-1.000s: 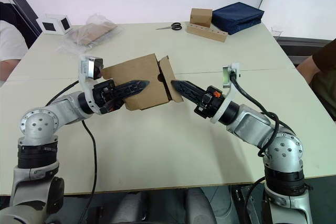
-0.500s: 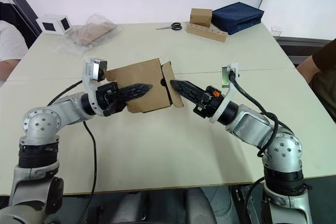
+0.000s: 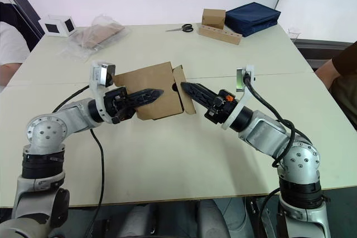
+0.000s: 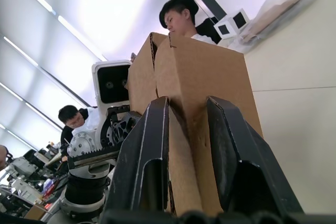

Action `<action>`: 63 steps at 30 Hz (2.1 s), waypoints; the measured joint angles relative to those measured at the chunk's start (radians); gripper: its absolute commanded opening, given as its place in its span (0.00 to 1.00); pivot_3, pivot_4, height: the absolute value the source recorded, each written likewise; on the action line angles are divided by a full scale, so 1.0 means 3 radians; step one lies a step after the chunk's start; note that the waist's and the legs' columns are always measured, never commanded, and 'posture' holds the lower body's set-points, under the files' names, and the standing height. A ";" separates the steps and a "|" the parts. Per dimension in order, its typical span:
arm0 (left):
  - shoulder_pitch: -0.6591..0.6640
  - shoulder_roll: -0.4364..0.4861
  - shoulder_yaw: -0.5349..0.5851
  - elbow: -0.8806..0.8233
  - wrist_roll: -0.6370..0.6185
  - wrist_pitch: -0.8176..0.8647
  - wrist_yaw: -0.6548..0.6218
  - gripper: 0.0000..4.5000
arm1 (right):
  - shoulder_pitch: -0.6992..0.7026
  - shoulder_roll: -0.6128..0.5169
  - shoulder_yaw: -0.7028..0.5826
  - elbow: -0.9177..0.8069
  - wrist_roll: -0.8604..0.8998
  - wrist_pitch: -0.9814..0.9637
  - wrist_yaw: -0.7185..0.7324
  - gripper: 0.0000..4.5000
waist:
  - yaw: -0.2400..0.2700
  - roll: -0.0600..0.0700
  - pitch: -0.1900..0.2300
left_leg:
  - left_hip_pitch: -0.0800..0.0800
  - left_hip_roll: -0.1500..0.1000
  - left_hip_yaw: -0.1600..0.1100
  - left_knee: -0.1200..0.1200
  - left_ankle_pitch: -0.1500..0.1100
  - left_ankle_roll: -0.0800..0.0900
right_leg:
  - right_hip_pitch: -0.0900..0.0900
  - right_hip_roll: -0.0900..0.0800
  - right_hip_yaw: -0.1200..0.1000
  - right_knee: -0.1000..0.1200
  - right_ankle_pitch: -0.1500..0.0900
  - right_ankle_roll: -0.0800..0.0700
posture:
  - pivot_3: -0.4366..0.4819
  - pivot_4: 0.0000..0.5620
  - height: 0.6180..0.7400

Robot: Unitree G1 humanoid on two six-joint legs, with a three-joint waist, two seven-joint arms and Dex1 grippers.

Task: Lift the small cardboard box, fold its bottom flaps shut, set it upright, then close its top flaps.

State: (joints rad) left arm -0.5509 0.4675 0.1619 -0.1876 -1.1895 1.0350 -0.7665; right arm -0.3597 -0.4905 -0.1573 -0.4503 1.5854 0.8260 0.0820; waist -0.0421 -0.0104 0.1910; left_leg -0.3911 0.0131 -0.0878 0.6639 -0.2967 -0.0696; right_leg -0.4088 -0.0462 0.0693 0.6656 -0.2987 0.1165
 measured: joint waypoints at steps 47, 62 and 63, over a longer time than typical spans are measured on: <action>0.0018 -0.0172 -0.0099 0.0039 0.0292 -0.0060 -0.0094 0.00 | -0.0202 0.0209 0.0201 -0.0025 -0.0212 -0.0234 -0.0356 0.25 | 0.0001 0.0000 0.0000 | 0.0000 0.0000 0.0000 -0.0001 0.0000 0.0000 | 0.0000 0.0000 0.0000 0.0000 0.0000 0.0000 | 0.48 0.27 1.00; -0.0065 -0.0357 -0.0036 0.0180 0.0205 0.0043 0.0175 0.00 | -0.0154 0.0257 0.0171 -0.0027 -0.0278 -0.0249 -0.0449 0.25 | -0.0001 0.0000 0.0000 | 0.0000 0.0000 0.0000 -0.0001 0.0000 0.0000 | 0.0000 0.0000 0.0000 0.0000 0.0000 0.0000 | 0.48 0.27 1.00; -0.0079 -0.0365 -0.0027 0.0199 0.0172 0.0071 0.0198 0.00 | -0.0145 0.0255 0.0168 -0.0027 -0.0277 -0.0250 -0.0449 0.25 | -0.0001 0.0000 0.0000 | 0.0000 0.0000 0.0000 -0.0001 0.0000 0.0000 | 0.0000 0.0000 0.0000 0.0000 0.0000 0.0000 | 0.48 0.27 1.00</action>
State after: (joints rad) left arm -0.5747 0.3580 0.1538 -0.1280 -1.1379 1.0563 -0.7070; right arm -0.4031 -0.4140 -0.1068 -0.4585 1.5022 0.7510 -0.0527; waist -0.0425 -0.0104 0.1910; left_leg -0.3911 0.0132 -0.0879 0.6637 -0.2967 -0.0696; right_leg -0.4089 -0.0461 0.0693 0.6655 -0.2987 0.1164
